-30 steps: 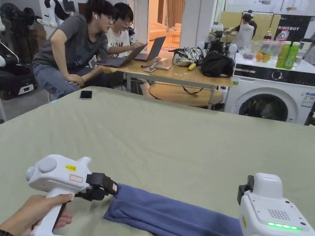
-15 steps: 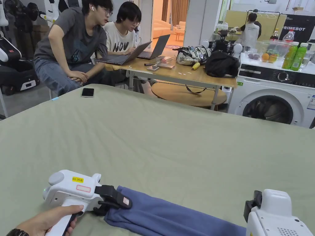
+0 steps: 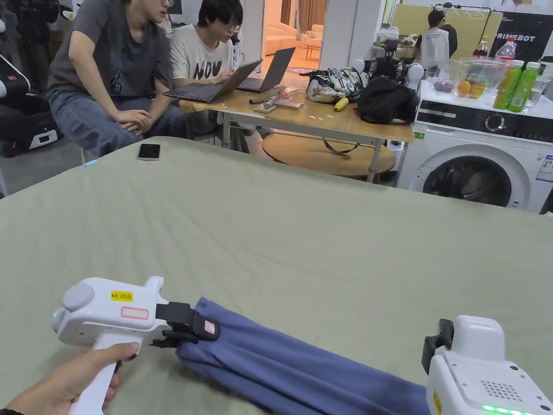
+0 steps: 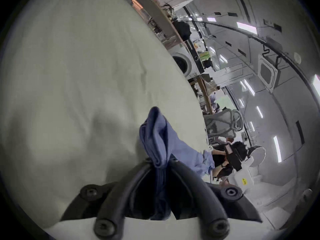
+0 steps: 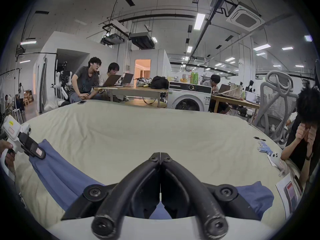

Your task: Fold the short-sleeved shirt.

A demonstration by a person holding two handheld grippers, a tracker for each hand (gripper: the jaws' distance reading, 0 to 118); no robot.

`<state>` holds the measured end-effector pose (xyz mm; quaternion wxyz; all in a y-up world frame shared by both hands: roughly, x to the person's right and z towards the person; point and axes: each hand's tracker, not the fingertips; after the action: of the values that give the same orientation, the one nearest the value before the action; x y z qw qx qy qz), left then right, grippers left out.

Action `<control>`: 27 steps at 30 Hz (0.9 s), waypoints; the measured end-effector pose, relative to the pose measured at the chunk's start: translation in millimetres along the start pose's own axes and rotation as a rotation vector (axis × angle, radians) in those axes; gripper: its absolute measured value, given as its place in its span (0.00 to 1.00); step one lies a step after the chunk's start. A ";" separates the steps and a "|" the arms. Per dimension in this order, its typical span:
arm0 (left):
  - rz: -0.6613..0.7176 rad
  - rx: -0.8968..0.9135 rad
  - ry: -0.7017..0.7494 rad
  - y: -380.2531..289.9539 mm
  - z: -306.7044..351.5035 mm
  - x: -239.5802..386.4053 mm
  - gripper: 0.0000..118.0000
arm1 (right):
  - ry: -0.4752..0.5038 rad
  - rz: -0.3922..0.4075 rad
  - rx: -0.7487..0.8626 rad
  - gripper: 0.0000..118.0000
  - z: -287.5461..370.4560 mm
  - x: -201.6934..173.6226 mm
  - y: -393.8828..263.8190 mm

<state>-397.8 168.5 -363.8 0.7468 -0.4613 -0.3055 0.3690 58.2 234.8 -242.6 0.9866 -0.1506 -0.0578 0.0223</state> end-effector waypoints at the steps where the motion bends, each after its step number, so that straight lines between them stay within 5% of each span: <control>1: -0.021 0.009 0.016 -0.7 7.1 6.6 0.02 | 0.002 0.001 0.002 0.00 0.0 -0.3 0.8; 13: -0.086 0.041 0.204 -0.6 53.1 49.1 0.02 | 0.021 0.007 0.021 0.00 2.2 -2.3 7.3; 20: -0.068 -0.021 -0.022 -8.6 25.7 98.5 0.02 | 0.014 -0.011 0.021 0.00 6.4 8.1 7.2; 27: -0.064 -0.103 -0.092 -25.0 -47.9 140.3 0.02 | -0.007 -0.030 0.022 0.00 11.7 20.7 6.6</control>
<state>-277.0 255.6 -343.3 0.7186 -0.4716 -0.3727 0.3497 77.2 245.8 -231.2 0.9882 -0.1390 -0.0631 0.0088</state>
